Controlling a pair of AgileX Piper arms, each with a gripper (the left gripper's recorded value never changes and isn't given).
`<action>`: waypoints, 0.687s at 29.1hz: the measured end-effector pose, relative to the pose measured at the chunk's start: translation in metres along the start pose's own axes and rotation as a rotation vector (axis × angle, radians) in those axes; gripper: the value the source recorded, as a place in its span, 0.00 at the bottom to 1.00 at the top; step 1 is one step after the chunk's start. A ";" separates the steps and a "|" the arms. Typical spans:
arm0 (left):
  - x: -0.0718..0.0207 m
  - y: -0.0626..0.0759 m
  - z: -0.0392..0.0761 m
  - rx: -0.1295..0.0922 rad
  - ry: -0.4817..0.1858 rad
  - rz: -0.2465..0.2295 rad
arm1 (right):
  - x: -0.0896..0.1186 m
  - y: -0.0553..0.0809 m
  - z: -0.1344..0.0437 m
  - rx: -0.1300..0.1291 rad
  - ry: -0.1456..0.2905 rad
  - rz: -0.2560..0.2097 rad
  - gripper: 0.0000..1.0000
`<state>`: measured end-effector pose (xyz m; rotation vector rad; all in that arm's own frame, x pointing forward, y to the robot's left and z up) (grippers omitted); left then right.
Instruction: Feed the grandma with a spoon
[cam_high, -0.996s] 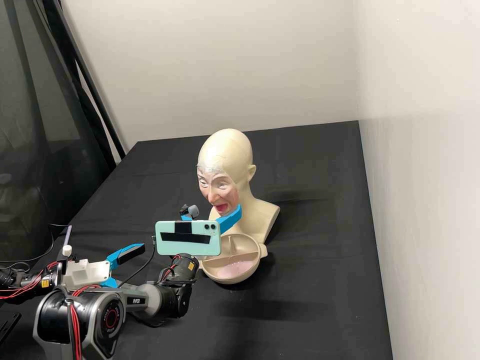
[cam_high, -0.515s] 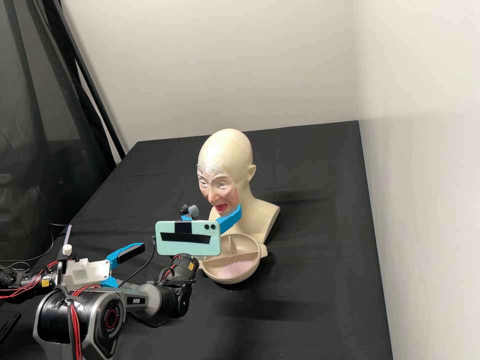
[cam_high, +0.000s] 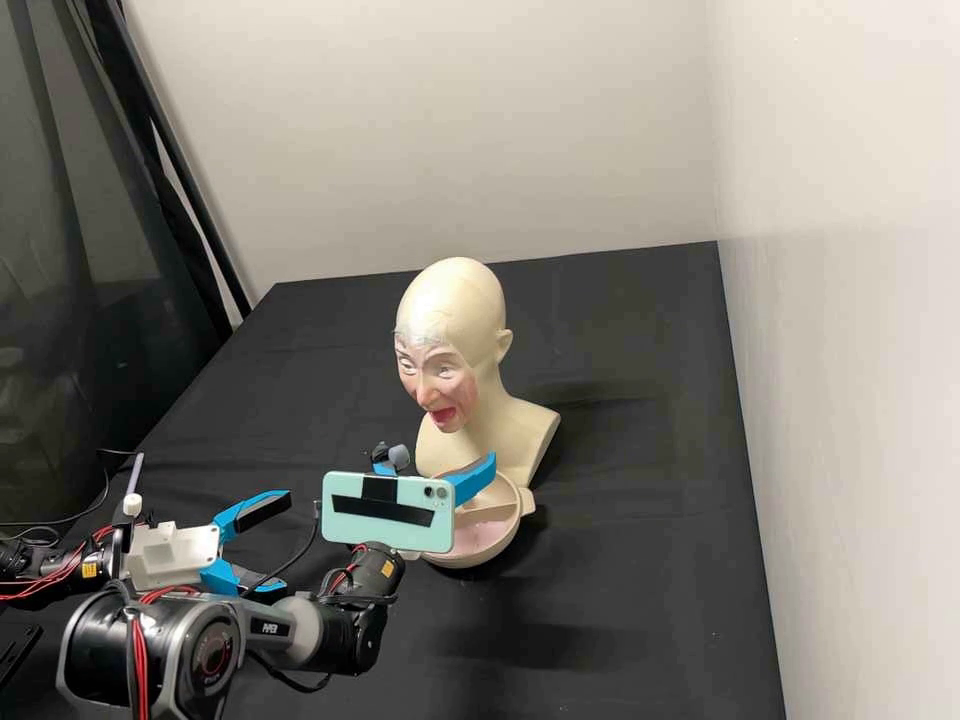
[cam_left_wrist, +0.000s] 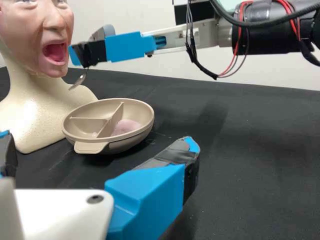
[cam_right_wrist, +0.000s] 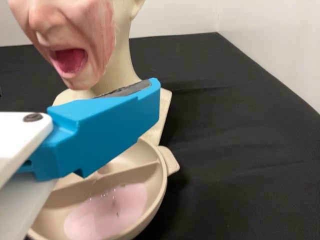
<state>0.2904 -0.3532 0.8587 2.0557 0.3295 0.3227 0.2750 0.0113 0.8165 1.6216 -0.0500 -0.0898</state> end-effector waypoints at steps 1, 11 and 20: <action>0.0000 0.000 0.000 0.000 0.000 0.000 | -0.001 0.000 0.001 0.000 0.000 0.003 0.00; -0.0002 0.000 0.003 0.002 -0.008 0.000 | -0.016 0.004 0.009 0.005 0.015 0.021 0.00; -0.0021 0.002 0.005 0.002 -0.015 0.008 | -0.021 0.003 0.015 0.018 -0.001 0.014 0.00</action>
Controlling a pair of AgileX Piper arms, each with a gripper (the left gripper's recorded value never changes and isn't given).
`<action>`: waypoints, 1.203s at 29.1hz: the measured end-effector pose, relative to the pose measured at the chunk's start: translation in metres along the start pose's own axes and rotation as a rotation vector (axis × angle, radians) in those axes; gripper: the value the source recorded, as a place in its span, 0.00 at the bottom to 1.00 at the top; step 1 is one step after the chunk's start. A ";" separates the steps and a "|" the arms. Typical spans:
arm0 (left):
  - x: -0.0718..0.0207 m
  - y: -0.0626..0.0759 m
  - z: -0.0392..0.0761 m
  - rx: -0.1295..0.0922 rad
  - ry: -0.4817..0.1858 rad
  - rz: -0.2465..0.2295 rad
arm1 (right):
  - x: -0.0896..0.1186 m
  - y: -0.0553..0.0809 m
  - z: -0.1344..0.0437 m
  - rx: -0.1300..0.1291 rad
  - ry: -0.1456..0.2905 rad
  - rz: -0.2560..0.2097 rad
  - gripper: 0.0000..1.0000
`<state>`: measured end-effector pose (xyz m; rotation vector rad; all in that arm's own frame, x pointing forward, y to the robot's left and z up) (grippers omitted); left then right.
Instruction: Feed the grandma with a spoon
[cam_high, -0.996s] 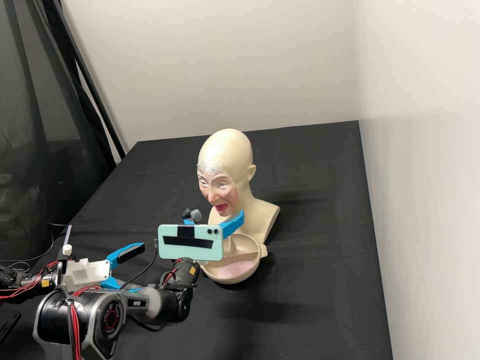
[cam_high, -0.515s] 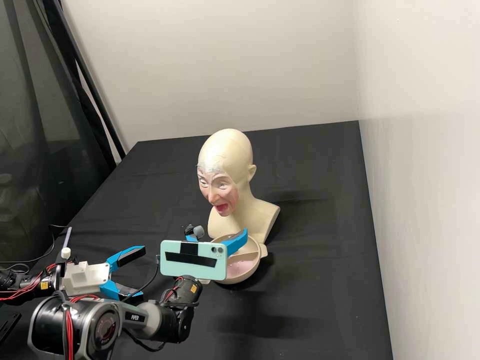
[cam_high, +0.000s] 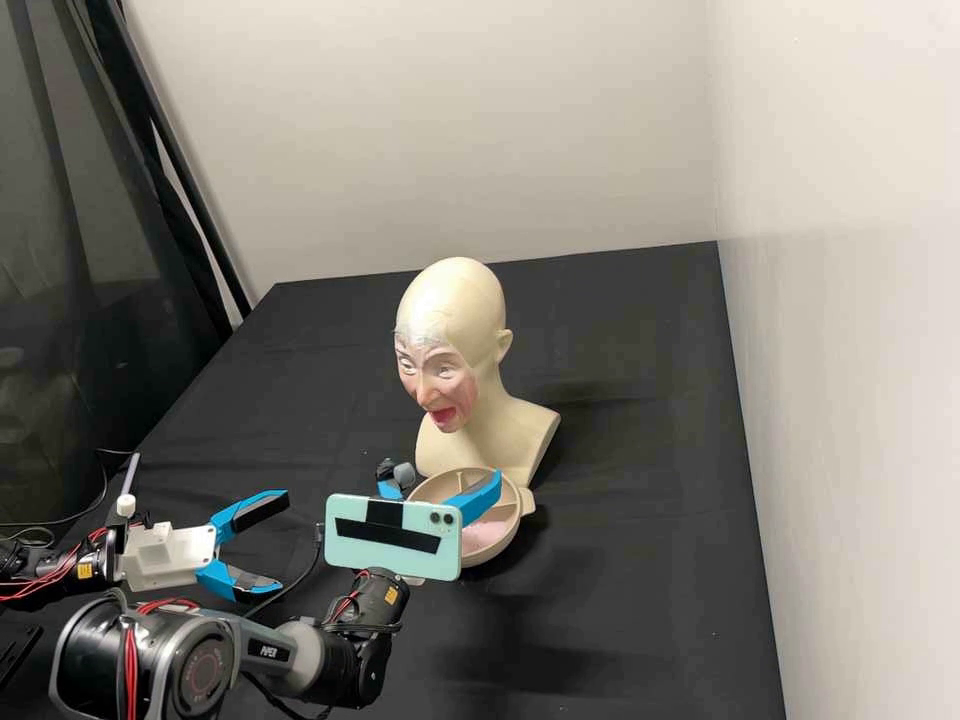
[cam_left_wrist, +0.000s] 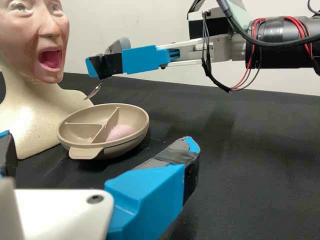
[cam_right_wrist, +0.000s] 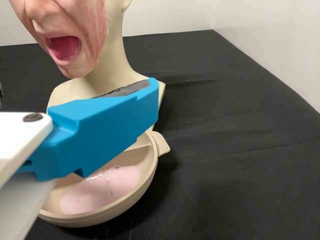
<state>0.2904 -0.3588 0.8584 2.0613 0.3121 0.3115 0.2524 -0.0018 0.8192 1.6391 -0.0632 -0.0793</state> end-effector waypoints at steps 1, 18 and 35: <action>-0.0002 0.000 0.000 0.000 0.000 -0.001 | 0.000 0.000 0.000 0.000 0.000 0.000 0.00; -0.0006 -0.001 0.002 0.002 -0.008 -0.003 | 0.000 0.002 -0.002 -0.009 0.027 0.010 0.00; -0.0007 -0.002 0.006 0.004 -0.020 -0.006 | 0.005 -0.008 0.010 -0.007 -0.021 -0.029 0.00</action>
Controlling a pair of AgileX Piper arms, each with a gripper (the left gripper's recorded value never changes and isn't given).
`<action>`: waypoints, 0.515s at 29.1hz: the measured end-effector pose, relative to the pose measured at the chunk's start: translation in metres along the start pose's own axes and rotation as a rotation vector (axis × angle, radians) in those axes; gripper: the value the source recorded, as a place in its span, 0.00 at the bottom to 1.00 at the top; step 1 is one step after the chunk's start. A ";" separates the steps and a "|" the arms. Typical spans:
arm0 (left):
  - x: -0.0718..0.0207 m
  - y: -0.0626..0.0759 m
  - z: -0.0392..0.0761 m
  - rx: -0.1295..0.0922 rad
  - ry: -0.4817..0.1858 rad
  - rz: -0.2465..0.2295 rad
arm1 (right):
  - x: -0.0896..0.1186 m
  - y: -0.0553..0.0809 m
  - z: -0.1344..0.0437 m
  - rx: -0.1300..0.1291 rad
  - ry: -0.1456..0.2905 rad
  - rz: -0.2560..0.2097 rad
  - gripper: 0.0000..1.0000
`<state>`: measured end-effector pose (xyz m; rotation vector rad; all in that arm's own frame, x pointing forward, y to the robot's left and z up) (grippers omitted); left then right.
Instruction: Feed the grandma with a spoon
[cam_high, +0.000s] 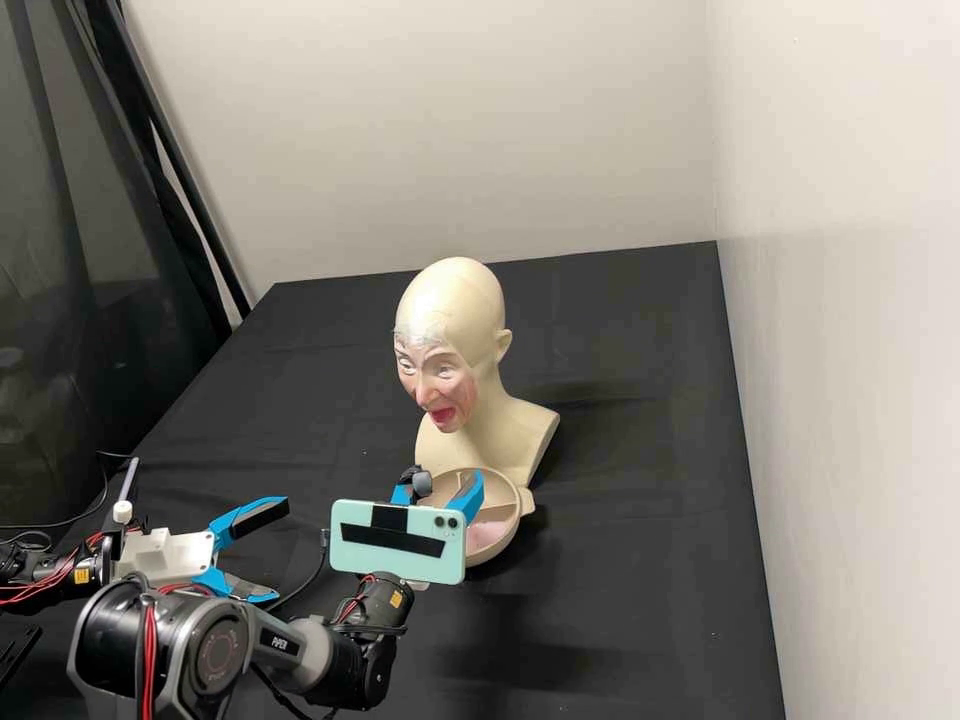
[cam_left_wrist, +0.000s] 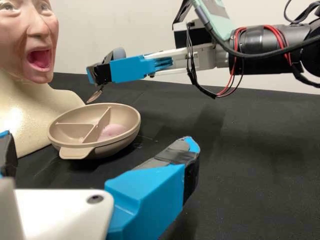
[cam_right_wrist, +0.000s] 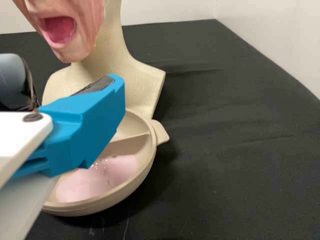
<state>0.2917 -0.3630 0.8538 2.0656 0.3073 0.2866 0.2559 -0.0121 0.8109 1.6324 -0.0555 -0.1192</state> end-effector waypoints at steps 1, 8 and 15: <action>0.0000 0.000 0.000 0.000 0.000 0.000 | 0.000 -0.001 0.001 -0.001 -0.003 -0.003 0.00; 0.0000 -0.001 0.003 0.002 -0.010 -0.002 | 0.004 -0.009 0.010 -0.032 -0.039 -0.036 0.00; -0.0005 0.000 0.003 0.002 -0.011 0.001 | 0.009 -0.019 0.018 -0.073 -0.078 -0.066 0.00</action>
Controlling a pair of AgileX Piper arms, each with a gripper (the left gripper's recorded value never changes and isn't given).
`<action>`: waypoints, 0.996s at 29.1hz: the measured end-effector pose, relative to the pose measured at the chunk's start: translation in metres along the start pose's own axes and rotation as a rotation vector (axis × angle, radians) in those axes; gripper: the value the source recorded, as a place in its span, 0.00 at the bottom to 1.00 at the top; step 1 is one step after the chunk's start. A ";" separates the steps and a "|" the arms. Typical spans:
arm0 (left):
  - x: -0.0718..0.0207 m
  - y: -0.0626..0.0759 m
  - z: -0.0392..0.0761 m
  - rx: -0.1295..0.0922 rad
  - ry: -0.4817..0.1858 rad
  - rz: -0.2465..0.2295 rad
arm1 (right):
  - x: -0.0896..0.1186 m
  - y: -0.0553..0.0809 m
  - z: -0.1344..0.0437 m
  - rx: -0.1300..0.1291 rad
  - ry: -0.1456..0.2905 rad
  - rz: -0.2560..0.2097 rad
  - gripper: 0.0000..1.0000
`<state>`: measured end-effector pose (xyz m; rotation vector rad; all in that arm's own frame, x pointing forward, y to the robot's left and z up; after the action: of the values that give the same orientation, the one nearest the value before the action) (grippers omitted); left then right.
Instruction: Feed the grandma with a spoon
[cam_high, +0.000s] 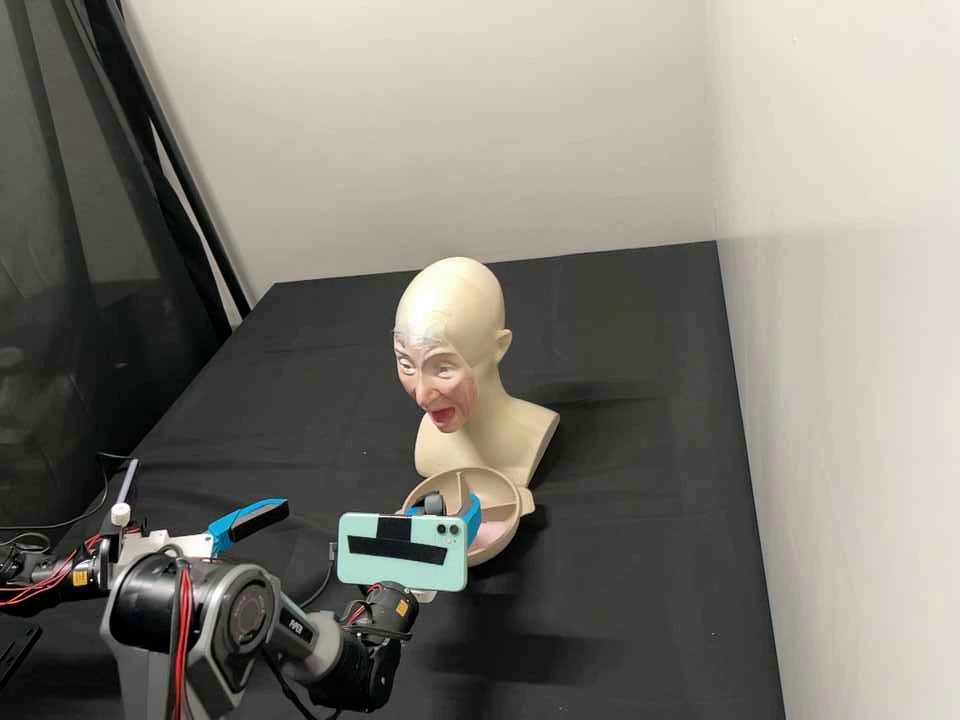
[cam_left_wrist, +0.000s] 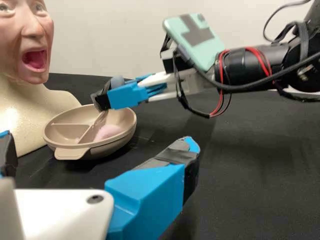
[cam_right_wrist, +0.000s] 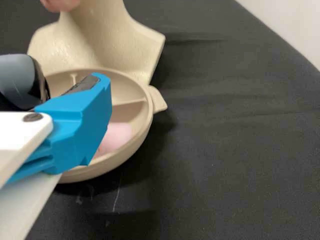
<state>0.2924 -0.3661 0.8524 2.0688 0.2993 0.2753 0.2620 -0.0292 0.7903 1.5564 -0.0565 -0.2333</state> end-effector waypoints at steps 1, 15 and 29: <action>-0.0003 0.001 0.000 0.000 -0.001 0.003 | 0.001 -0.002 0.002 -0.002 -0.011 -0.006 0.00; -0.0012 0.001 0.004 0.002 -0.012 0.003 | 0.016 -0.013 0.015 0.017 -0.086 -0.028 0.00; -0.0012 -0.001 0.008 0.005 -0.027 -0.006 | 0.034 -0.019 0.015 0.019 -0.073 -0.012 0.00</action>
<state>0.2938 -0.3728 0.8471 2.0742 0.2897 0.2431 0.2903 -0.0502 0.7678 1.5673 -0.1073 -0.2993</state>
